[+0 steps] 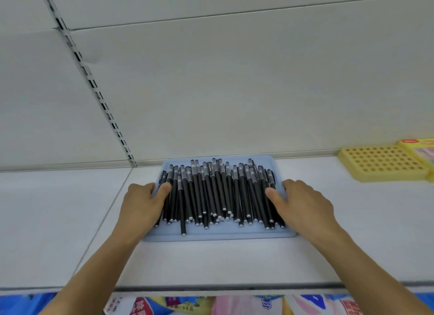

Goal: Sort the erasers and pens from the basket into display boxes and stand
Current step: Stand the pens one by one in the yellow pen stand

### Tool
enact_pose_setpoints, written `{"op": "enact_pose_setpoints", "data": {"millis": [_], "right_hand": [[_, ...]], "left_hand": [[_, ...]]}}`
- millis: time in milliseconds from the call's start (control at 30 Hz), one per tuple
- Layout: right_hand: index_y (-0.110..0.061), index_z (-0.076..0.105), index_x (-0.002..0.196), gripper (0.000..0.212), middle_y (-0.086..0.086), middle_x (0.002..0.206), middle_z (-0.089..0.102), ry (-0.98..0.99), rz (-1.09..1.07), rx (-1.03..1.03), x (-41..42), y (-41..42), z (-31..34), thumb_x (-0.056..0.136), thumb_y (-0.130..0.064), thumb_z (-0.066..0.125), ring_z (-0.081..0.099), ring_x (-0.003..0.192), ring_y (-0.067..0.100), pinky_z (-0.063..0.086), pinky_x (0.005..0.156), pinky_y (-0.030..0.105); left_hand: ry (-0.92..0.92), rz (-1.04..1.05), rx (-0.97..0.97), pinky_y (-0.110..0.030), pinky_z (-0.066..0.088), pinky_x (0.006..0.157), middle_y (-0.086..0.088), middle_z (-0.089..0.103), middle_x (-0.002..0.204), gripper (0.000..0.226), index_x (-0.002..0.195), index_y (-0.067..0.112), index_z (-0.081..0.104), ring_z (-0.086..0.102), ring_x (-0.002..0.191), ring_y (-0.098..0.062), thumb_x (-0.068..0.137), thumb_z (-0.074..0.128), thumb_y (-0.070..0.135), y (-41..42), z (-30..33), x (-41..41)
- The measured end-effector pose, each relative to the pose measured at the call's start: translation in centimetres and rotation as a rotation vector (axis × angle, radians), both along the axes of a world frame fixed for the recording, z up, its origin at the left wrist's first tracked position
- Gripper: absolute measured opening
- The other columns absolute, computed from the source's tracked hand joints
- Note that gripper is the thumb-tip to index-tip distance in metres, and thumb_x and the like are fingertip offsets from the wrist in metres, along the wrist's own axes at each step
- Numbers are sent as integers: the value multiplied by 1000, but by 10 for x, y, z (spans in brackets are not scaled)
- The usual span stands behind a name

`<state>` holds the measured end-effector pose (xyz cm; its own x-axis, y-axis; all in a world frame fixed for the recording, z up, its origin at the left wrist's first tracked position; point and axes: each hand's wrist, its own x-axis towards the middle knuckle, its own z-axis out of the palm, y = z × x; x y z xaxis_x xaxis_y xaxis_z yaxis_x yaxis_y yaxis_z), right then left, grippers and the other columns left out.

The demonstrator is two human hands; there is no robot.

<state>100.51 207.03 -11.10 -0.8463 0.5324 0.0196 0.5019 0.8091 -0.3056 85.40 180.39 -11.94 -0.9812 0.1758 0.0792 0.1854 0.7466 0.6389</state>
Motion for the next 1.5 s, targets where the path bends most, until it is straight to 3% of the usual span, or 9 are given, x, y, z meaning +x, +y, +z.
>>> {"op": "enact_pose_setpoints", "data": {"millis": [233, 533, 633, 733, 867, 1100, 1267, 1400, 1500], "right_hand": [[-18, 39, 70, 47, -1, 81, 45, 0, -133, 12, 37, 73, 1, 97, -55, 31, 49, 64, 16, 31, 50, 29], [-16, 42, 73, 49, -1, 84, 43, -84, 9, 5, 63, 123, 9, 98, -57, 29, 49, 67, 18, 31, 52, 28], [-17, 44, 78, 48, -3, 84, 44, -109, 109, 73, 71, 129, 15, 98, -58, 28, 49, 66, 16, 30, 49, 26], [-22, 49, 113, 44, -4, 101, 46, -42, 181, 243, 74, 130, 24, 99, -57, 25, 45, 68, 15, 25, 46, 25], [-25, 47, 125, 47, -7, 110, 50, 55, 318, 234, 65, 122, 32, 99, -56, 24, 54, 75, 12, 32, 49, 24], [-30, 45, 129, 41, -12, 120, 52, 172, 432, 115, 51, 100, 40, 100, -53, 29, 59, 90, 11, 35, 59, 27], [-30, 53, 116, 33, -13, 87, 52, 221, 463, 28, 36, 91, 42, 98, -51, 35, 55, 80, 10, 41, 64, 27], [-25, 60, 96, 33, -10, 75, 56, 206, 454, -7, 18, 79, 40, 98, -50, 38, 56, 71, 11, 48, 63, 28], [-17, 43, 64, 48, -5, 57, 46, 63, 430, 130, 4, 72, 38, 98, -52, 41, 46, 50, 14, 34, 47, 26]], "left_hand": [[36, -82, -18, -33, 39, 58, -12, 53, 74, 51, 68, 6, 52, 54, 71, -26, 90, 50, 53, 85, -12, 28], [66, 34, -122, -39, 44, 78, -7, 45, 84, 50, 71, 8, 51, 51, 87, -31, 92, 45, 53, 137, -7, 63], [98, 69, -340, -39, 38, 86, -8, 48, 96, 51, 86, 10, 49, 47, 99, -32, 93, 37, 59, 144, 4, 74], [213, 127, -483, -41, 38, 89, -14, 53, 116, 67, 113, 11, 55, 44, 109, -33, 91, 27, 68, 167, 18, 97], [80, 70, -621, -42, 41, 95, -14, 45, 137, 94, 140, 11, 37, 46, 122, -31, 80, 30, 83, 203, 28, 112], [-376, 1, -211, -37, 54, 83, -6, 63, 108, 63, 114, 8, 49, 63, 87, -20, 77, 72, 53, 200, 46, 71], [-452, -33, 14, -29, 40, 63, -10, 53, 78, 17, 87, 7, 55, 48, 67, -22, 94, 57, 23, 190, 51, 62], [-420, 24, 341, -41, 49, 74, -11, 59, 77, 14, 89, 8, 62, 56, 70, -25, 93, 56, 21, 178, 46, 58], [-385, 49, 471, -46, 51, 80, -9, 60, 76, 15, 88, 10, 63, 57, 69, -25, 93, 57, 23, 177, 43, 62]]}}
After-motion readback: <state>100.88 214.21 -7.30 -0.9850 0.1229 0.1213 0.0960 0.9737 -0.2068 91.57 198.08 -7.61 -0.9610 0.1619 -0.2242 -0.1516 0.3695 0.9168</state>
